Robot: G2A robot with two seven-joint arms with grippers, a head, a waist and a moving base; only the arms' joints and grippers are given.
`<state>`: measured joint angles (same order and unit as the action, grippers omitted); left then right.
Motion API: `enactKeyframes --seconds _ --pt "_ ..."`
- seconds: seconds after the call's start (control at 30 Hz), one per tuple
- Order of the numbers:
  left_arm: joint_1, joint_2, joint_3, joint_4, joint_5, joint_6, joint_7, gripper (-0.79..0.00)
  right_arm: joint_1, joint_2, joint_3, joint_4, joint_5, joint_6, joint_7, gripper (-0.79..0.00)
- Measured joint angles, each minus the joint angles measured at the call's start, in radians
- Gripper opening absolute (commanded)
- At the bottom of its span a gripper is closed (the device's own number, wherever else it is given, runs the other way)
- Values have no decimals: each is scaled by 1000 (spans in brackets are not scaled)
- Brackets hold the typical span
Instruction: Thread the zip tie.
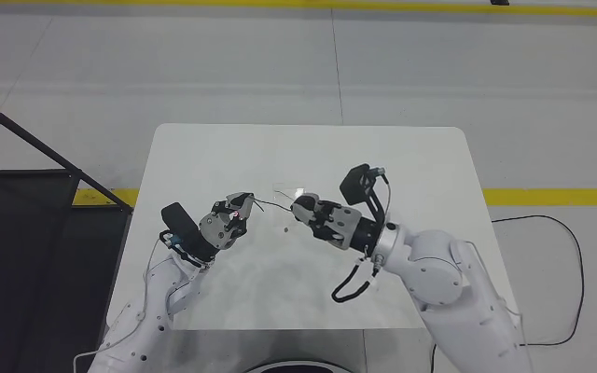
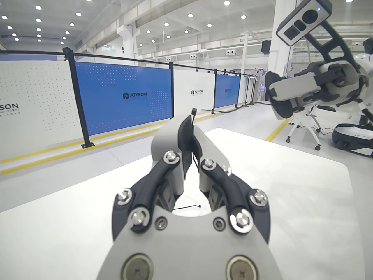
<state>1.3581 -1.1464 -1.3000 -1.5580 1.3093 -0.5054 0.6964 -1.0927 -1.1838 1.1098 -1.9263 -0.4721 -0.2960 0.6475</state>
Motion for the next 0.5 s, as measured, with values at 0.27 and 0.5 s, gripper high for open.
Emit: enactKeyframes --seconds 0.27,0.5 --pt "0 0 0 0 0 0 0 -785 15 -2 -8 11 4 13 -2 -785" --pt "0 0 0 0 0 0 0 -785 24 -3 -10 20 13 18 2 -785"
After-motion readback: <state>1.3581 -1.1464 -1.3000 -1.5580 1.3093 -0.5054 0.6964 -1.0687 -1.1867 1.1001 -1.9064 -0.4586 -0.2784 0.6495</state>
